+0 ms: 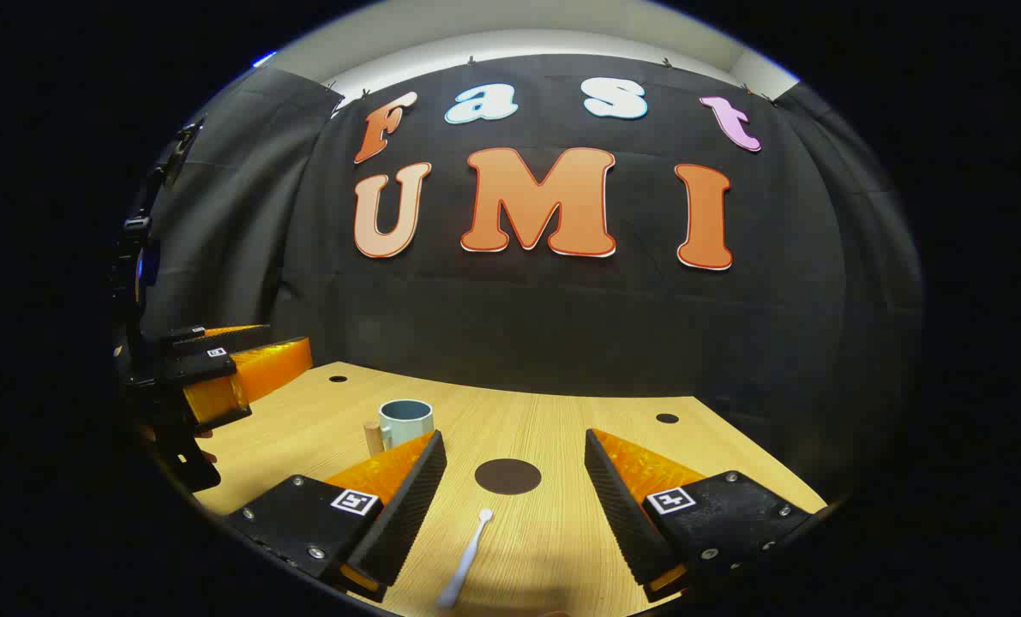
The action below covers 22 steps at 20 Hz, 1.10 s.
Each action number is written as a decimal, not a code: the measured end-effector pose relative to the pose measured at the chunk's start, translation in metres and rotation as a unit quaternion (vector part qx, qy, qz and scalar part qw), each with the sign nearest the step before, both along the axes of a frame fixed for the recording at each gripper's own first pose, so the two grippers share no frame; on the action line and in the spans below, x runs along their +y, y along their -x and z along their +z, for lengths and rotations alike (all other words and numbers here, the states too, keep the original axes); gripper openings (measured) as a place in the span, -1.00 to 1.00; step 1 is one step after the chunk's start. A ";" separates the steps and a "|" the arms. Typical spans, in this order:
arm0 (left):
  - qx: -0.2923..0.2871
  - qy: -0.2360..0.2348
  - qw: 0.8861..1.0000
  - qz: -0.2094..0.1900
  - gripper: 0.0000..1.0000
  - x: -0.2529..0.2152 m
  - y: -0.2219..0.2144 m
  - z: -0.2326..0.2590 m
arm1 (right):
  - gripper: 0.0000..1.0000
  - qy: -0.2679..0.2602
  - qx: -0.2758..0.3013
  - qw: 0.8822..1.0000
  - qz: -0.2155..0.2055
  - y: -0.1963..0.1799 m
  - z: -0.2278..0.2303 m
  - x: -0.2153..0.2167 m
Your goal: Put the toothbrush and toothpaste on the desktop into the cup, then pick up the cup and place it on the coaster on the desktop.
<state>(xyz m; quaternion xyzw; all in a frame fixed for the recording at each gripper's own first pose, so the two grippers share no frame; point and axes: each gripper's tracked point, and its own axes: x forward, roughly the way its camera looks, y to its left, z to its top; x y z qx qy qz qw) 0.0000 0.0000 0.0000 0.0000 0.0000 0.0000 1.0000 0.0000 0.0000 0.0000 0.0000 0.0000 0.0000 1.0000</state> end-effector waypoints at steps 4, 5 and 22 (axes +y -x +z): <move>0.005 0.003 1.000 0.005 1.00 0.005 0.000 -0.004 | 0.96 -0.001 0.001 1.000 0.000 0.001 -0.002 -0.001; 0.006 0.003 1.000 0.005 1.00 0.004 -0.002 -0.006 | 0.96 0.000 0.001 1.000 -0.002 0.002 -0.001 -0.002; 0.148 0.022 0.988 -0.038 0.99 -0.017 -0.027 -0.073 | 0.95 -0.024 0.108 0.994 -0.002 -0.012 -0.055 -0.007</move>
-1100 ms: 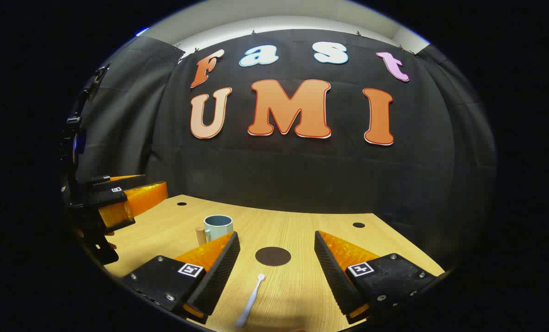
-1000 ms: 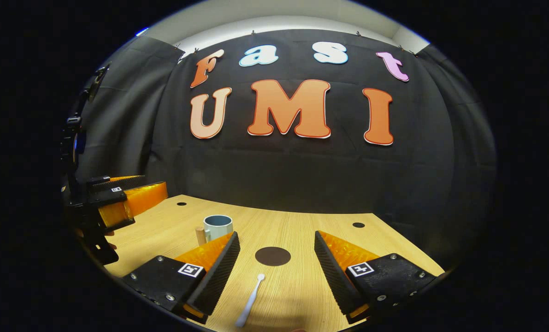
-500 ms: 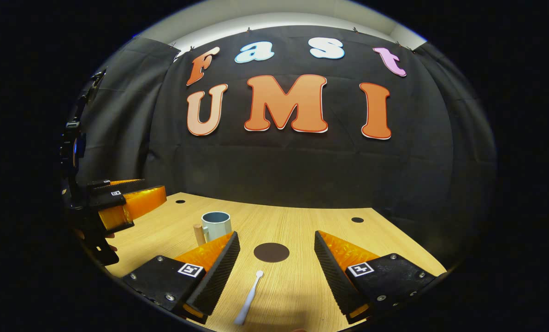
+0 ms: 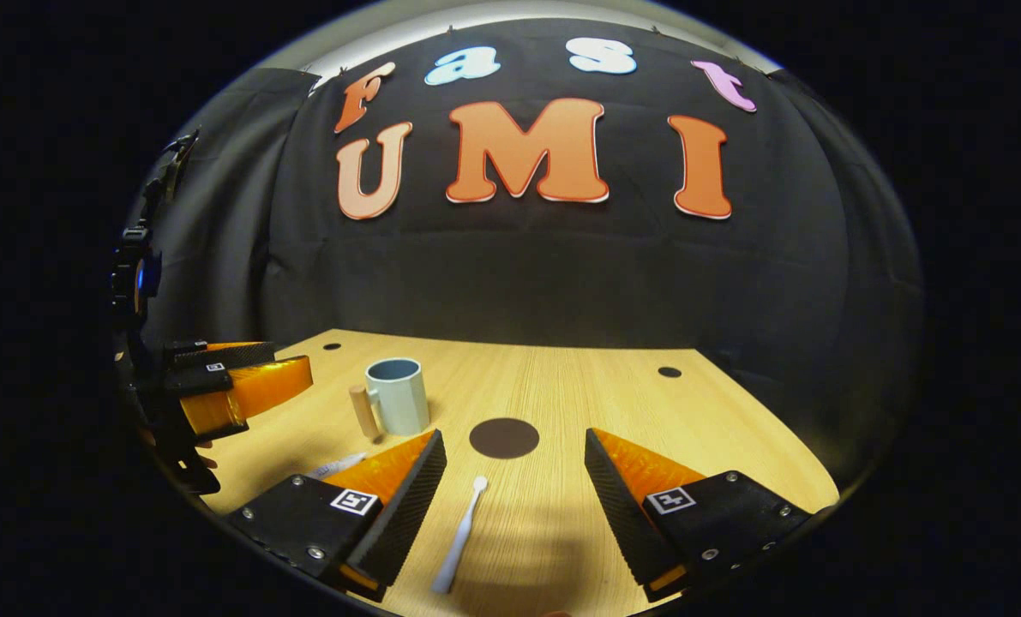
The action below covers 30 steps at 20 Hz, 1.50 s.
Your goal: Put the toothbrush and toothpaste on the desktop into the cup, then pick up the cup and place it on the coaster on the desktop.
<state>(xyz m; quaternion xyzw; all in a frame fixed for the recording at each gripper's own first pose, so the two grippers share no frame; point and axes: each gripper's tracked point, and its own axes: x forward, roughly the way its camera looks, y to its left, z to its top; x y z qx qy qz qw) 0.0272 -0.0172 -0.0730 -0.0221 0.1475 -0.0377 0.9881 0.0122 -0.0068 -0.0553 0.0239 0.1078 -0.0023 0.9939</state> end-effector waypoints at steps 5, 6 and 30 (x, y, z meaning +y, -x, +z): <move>0.097 -0.001 0.995 -0.022 1.00 -0.014 0.000 -0.055 | 0.96 -0.006 0.048 0.999 0.014 -0.002 -0.027 0.009; 0.113 -0.002 0.993 -0.025 1.00 -0.014 0.003 -0.066 | 0.96 -0.006 0.056 0.998 0.016 -0.003 -0.032 0.011; 0.307 -0.015 0.952 0.016 0.51 -0.003 0.053 -0.165 | 0.48 0.015 0.244 0.968 0.059 0.007 -0.128 0.058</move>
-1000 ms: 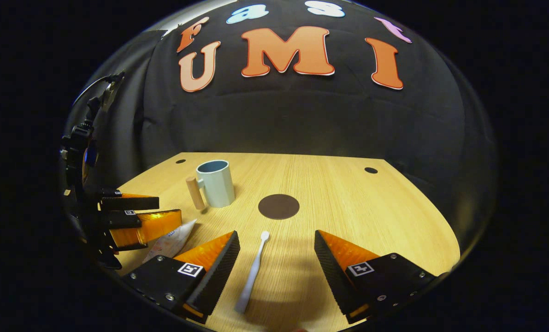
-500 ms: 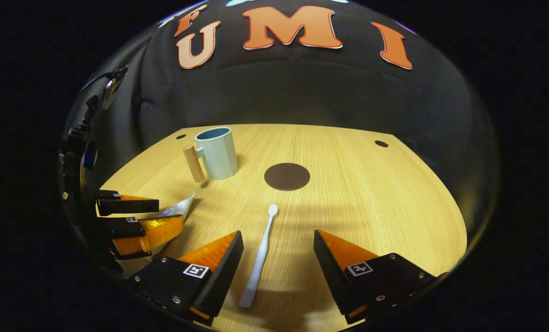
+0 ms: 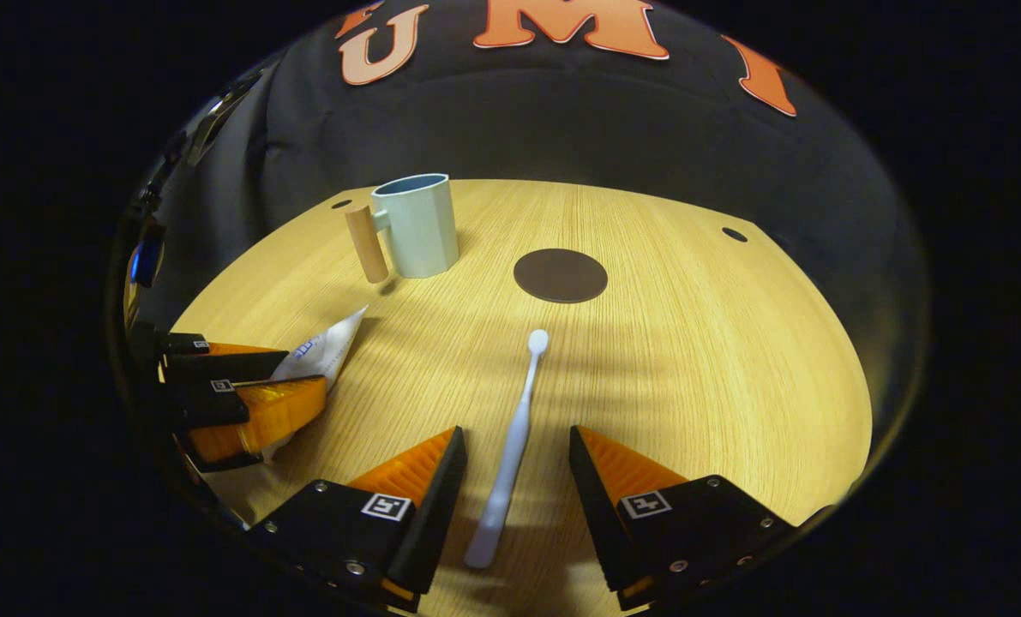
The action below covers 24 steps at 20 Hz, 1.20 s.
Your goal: Put the toothbrush and toothpaste on the desktop into the cup, then pick up the cup and place it on the coaster on the desktop.
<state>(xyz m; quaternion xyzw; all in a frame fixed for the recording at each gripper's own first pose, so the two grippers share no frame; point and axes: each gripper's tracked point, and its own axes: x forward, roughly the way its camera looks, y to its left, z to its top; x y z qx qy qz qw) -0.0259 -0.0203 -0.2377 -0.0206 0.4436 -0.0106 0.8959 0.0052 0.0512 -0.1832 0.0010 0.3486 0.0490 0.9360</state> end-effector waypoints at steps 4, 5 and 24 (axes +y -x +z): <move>0.013 -0.004 1.000 0.010 -0.05 -0.001 -0.004 0.002 | -0.01 -0.002 0.011 1.000 -0.003 -0.005 0.001 0.009; 0.009 0.008 1.000 0.013 -0.06 -0.003 -0.009 0.004 | -0.16 -0.003 0.011 1.000 -0.004 -0.006 0.002 0.009; -0.139 -0.022 0.990 -0.026 -0.63 -0.011 -0.062 0.036 | -0.89 -0.034 -0.088 0.995 -0.011 -0.025 0.053 -0.009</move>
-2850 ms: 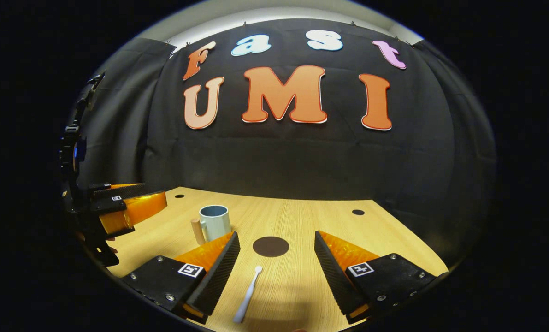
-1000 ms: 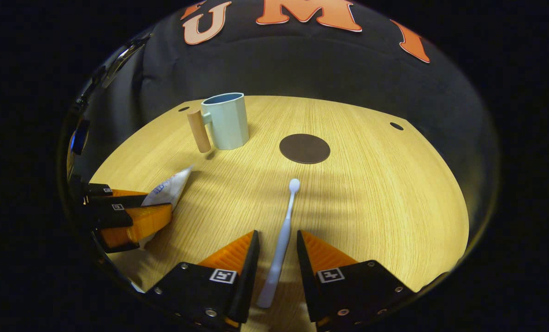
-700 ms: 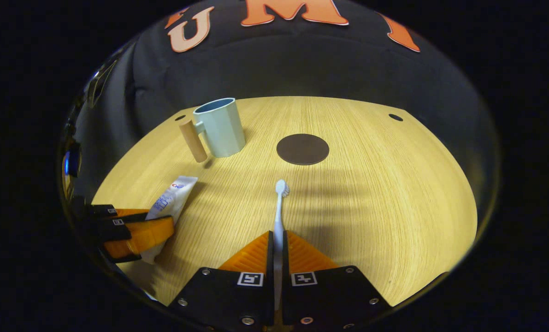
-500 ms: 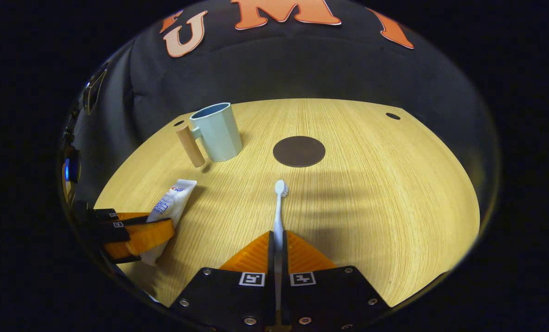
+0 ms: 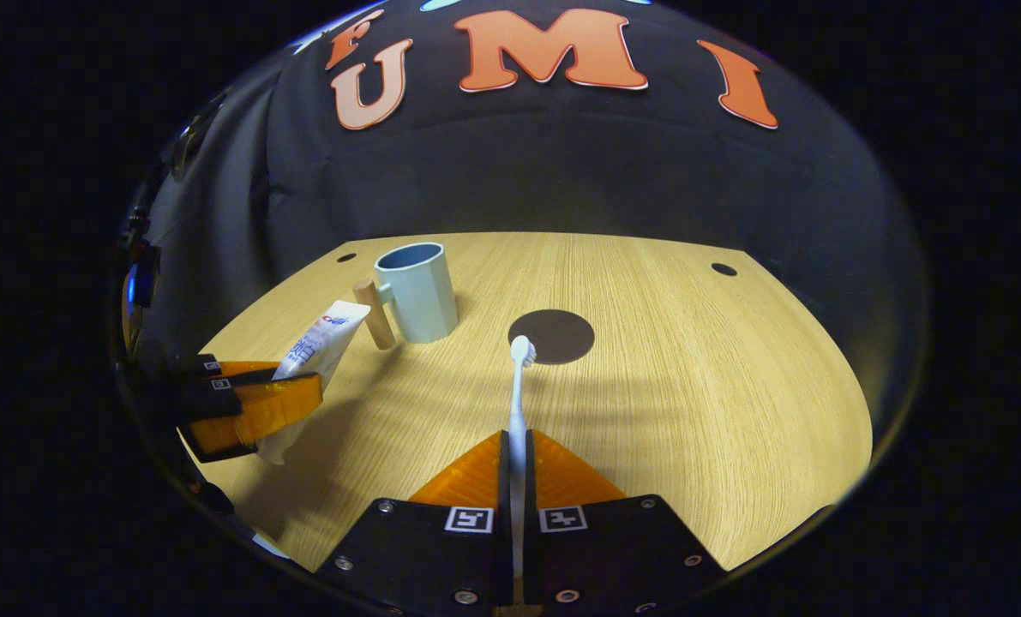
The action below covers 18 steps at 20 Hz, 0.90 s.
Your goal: Put the toothbrush and toothpaste on the desktop into the cup, then pick up the cup and place it on the coaster on the desktop.
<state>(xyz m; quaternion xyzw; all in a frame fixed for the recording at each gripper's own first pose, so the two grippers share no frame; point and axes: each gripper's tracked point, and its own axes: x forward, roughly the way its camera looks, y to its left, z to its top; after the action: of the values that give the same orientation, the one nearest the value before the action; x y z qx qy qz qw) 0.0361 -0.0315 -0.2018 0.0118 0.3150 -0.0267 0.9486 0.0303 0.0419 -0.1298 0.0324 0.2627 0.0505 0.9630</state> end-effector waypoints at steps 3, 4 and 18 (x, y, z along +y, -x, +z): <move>-0.035 -0.002 0.999 -0.005 -0.63 0.001 -0.010 0.013 | -0.89 0.004 -0.022 1.000 0.002 0.000 0.017 -0.009; -0.046 -0.004 0.999 -0.005 -0.63 0.002 -0.013 0.018 | -0.89 0.003 -0.029 1.000 0.001 0.000 0.021 -0.013; -0.271 -0.021 0.962 0.033 -0.63 0.025 -0.087 0.108 | -0.89 -0.001 -0.077 0.997 -0.029 -0.027 0.049 -0.054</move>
<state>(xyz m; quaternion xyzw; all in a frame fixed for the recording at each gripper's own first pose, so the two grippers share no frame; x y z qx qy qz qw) 0.1235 -0.0063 -0.0938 0.0283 0.0471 0.0160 0.9984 0.0570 -0.0123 -0.0807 0.0367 0.1868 0.0247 0.9814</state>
